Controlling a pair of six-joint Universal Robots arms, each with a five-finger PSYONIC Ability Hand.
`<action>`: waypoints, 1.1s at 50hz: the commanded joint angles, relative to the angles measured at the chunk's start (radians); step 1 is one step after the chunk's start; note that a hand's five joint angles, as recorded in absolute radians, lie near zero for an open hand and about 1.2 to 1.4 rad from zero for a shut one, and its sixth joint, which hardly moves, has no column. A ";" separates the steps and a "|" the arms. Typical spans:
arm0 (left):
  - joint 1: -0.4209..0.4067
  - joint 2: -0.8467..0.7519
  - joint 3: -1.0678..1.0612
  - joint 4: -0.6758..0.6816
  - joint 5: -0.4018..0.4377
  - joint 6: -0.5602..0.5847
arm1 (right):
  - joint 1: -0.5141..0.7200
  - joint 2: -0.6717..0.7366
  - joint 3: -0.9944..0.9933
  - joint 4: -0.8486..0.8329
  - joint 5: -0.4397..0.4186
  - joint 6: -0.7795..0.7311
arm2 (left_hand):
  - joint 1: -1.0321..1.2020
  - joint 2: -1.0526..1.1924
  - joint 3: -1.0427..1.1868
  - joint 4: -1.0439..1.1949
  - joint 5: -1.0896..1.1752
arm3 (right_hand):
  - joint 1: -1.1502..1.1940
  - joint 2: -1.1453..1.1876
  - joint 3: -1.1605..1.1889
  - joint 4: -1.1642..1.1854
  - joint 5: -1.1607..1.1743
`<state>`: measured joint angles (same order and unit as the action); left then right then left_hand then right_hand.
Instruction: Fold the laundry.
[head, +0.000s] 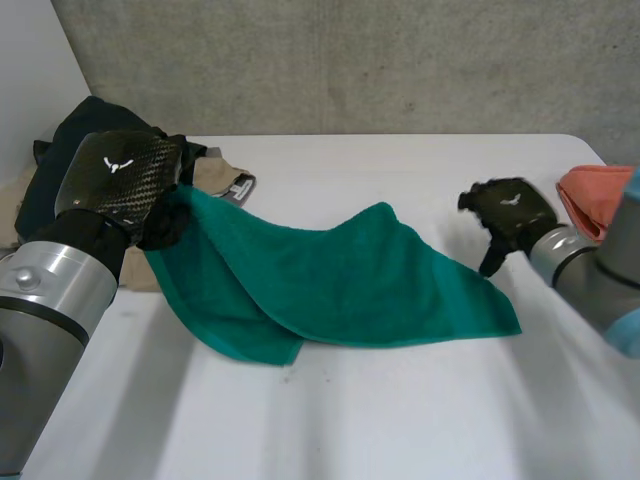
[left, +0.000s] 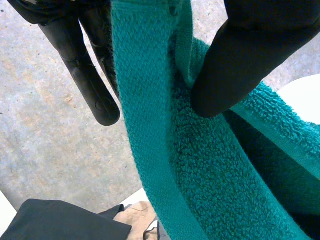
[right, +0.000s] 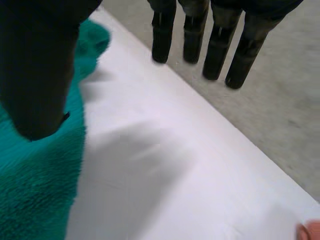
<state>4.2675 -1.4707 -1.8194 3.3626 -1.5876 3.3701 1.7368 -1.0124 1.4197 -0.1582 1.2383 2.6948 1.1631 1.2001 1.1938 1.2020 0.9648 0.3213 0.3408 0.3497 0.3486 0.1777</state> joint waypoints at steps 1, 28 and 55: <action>0.000 -0.003 0.000 0.001 0.000 -0.003 | -0.037 -0.003 -0.027 0.221 -0.025 0.157 | 0.233 0.196 0.202 0.194 0.257 | -0.078 -0.097 -0.106 -0.105 -0.109; 0.003 -0.007 0.005 0.000 -0.002 0.002 | -0.031 0.076 -0.165 0.270 -0.071 0.163 | 0.233 0.196 0.202 0.194 0.257 | 1.075 1.056 1.047 1.048 1.044; -0.006 -0.460 0.464 0.055 0.003 0.201 | -0.122 -0.100 -0.372 0.472 -0.030 -0.179 | 0.233 0.196 0.202 0.194 0.257 | 1.075 1.056 1.047 1.048 1.044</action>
<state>4.2664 -1.7225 -1.6788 3.3646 -1.5759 3.4342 1.5368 -1.2335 1.2476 0.4846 1.1364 2.3962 1.1631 1.2005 1.1951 1.2020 0.9648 1.0324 1.1784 1.1826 1.1949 0.9720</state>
